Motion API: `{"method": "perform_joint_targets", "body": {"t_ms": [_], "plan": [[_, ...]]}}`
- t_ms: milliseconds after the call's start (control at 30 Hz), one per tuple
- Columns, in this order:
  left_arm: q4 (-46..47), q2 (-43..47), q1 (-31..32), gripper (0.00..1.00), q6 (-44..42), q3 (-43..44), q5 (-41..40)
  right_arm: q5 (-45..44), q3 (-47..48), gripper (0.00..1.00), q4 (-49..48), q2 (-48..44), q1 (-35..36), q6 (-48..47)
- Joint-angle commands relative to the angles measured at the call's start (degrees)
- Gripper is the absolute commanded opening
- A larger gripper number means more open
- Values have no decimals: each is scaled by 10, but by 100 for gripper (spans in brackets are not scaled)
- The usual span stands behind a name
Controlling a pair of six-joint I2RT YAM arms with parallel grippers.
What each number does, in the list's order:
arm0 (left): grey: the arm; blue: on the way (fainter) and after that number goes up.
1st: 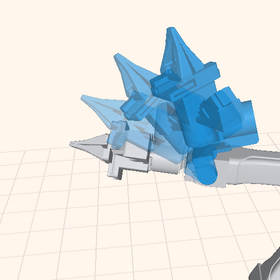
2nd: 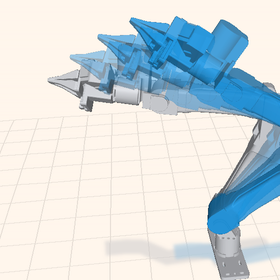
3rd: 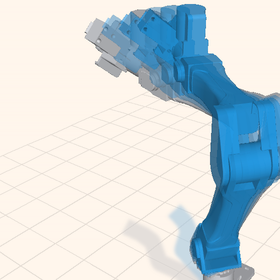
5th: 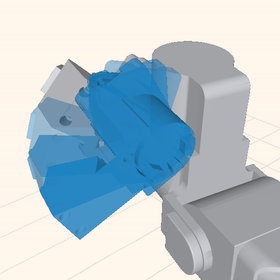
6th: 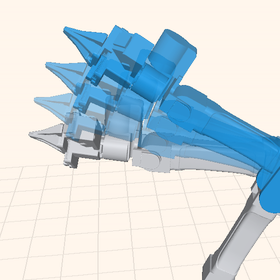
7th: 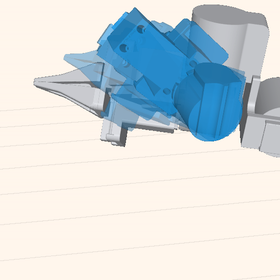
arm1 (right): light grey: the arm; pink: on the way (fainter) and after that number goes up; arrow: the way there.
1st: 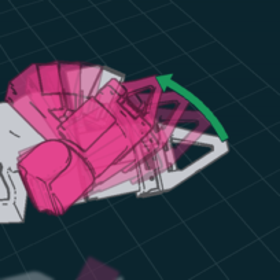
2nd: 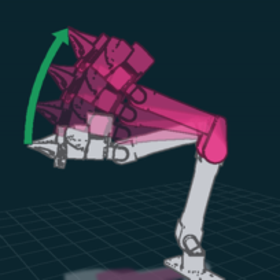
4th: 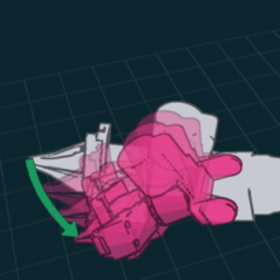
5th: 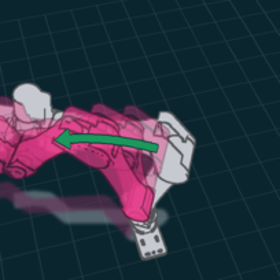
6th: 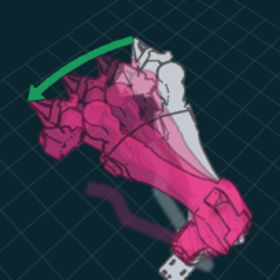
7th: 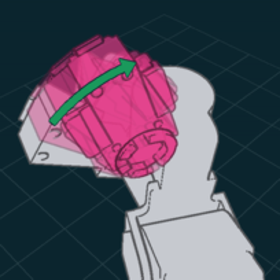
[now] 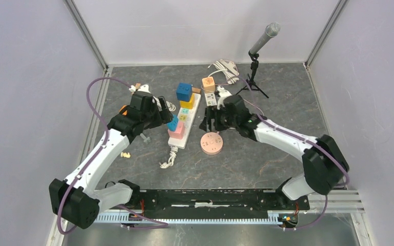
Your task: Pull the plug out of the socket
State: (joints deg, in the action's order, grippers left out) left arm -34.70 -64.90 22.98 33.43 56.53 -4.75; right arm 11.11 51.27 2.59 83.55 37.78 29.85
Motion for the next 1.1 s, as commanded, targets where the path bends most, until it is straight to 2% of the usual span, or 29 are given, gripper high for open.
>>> {"method": "perform_joint_targets", "body": {"t_ms": [0,67,167,333,500,633,767,933,1067], "plan": [[-46,17,-4,88,64,38,-113,-120,188,80,126,83,73,55],[-74,14,-7,88,71,53,-135,-168,294,80,204,137,107,59],[-122,14,-12,88,87,69,-168,-235,372,80,250,194,146,84],[-141,40,-34,89,71,68,-179,-286,453,80,276,269,182,105],[-148,55,-46,89,47,66,-169,-330,482,83,237,296,216,92],[-150,58,-50,89,44,58,-159,-365,530,83,270,335,221,97],[-149,62,-52,88,23,60,-135,-373,529,79,272,340,220,95],[-141,68,-53,88,6,56,-107,-371,465,64,251,293,214,107],[-133,65,-54,88,0,51,-94,-328,408,54,227,258,203,116]]}}
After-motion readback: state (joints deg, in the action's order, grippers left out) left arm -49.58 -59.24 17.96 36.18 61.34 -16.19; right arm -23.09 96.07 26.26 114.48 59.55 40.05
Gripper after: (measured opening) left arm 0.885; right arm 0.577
